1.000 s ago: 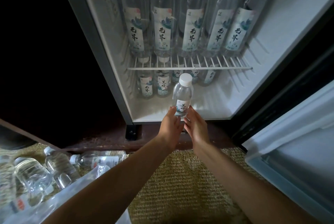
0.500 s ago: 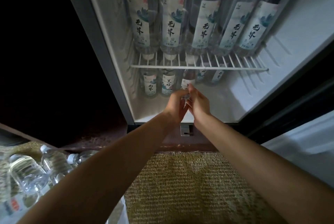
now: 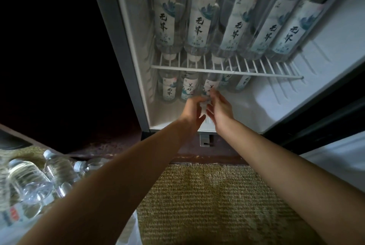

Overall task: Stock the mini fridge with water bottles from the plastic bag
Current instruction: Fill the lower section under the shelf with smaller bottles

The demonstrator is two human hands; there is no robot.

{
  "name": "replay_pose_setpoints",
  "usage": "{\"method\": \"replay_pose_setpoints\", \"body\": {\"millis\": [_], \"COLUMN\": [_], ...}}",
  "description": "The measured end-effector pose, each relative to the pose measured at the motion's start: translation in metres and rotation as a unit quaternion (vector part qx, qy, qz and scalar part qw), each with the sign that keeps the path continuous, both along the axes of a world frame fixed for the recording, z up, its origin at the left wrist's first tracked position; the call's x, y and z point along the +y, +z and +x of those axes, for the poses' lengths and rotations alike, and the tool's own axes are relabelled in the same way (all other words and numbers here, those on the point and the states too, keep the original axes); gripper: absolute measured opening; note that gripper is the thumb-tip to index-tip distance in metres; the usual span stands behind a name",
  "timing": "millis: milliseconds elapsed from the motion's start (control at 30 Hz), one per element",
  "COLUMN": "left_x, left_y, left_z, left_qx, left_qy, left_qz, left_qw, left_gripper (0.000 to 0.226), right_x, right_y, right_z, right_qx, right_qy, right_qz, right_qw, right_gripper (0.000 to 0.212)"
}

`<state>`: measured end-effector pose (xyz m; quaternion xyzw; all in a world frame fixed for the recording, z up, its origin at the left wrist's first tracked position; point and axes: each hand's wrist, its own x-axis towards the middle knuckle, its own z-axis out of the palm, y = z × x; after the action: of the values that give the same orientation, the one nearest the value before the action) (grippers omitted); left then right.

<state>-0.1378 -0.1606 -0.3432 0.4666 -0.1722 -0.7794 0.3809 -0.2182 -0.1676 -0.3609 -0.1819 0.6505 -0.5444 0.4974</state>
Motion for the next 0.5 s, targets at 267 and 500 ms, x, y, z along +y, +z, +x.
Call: {"method": "replay_pose_setpoints", "body": {"millis": [267,500], "left_x": [0.048,0.126], "left_y": [-0.008,-0.028], "left_z": [0.059,0.153], "left_qx": [-0.047,-0.151], "left_qy": [-0.010,-0.014], "left_qz": [0.024,0.002], "left_qw": [0.999,0.988], "left_gripper": [0.013,0.019], "right_x": [0.053,0.124], "right_y": [-0.012,-0.010], "right_z": [0.036,0.091], "right_qx": [0.106,0.063], "right_qy": [0.097,0.193], "right_qz": [0.082,0.061], "right_qw": [0.986,0.977], "right_gripper": [0.031,0.031]}}
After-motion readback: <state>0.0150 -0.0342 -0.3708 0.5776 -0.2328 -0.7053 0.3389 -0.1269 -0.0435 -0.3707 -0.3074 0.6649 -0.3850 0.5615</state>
